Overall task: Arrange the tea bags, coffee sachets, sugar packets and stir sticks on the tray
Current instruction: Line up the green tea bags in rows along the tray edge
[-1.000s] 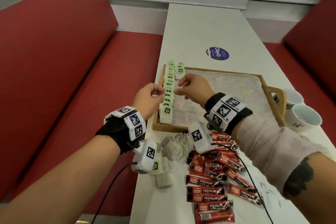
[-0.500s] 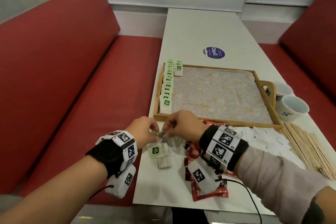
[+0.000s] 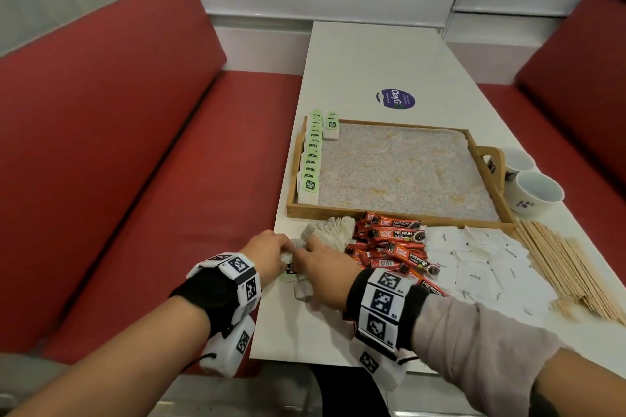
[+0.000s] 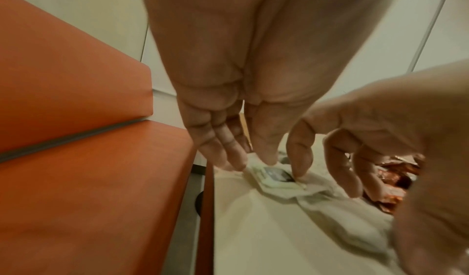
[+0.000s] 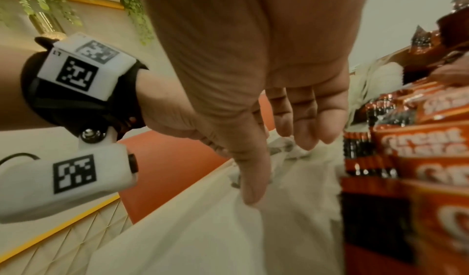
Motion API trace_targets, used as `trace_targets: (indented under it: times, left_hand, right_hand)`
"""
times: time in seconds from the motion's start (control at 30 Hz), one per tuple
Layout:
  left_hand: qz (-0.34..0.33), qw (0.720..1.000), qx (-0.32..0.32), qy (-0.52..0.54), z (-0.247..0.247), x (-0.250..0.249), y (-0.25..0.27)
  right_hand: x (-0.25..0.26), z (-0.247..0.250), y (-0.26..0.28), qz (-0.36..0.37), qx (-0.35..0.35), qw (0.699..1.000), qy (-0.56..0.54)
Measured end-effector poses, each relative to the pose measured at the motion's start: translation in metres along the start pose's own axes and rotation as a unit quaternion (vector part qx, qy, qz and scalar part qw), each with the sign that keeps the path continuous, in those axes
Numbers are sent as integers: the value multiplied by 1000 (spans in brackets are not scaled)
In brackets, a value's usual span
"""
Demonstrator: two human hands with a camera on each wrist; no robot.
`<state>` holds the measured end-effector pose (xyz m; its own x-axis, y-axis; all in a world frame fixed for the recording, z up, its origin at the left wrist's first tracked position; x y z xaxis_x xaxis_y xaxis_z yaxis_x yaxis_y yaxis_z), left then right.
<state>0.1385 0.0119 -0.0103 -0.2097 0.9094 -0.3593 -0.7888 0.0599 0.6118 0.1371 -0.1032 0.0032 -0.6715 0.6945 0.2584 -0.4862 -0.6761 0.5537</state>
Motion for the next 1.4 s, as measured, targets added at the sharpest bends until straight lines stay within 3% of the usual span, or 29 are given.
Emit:
trace_targets:
  times: [0.2,0.53,0.7,0.93,1.1,1.4]
  left_hand:
    - [-31,997,-3,71,-8,1,6]
    - [-28,997,27,61,-16,-2,6]
    - [-33,996,6,86,-18,1,3]
    - [-25,999,-33,30,-6,-7,-2]
    - [-24,1000,-3,-2,0,-19,-18]
    - [-10,999,-22,28,-7,-28,-28]
  right_hand:
    - [-8,0,1,-13,-26,999,-13]
    - [-10,9,1,-25,-36,999,-16]
    - [-22,25,5,-44,-52,995,-75]
    - [-39,40,13,-53,-90,984,-142]
    - [-46,45,15,-65,-101,976,-180]
    - [-55,40,15,-77,-106,971,-199]
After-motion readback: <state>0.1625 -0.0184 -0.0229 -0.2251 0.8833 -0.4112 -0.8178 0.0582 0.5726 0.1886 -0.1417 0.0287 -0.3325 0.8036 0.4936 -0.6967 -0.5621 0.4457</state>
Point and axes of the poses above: each hand's wrist, its own y-axis away from the middle knuckle, its own z-axis out of the back of the hand, x = y × z, the point moved 5 cm from there along -y, towards the middle knuckle, and after that the axes turned 14 degrees about x, right-handed, at the moved point
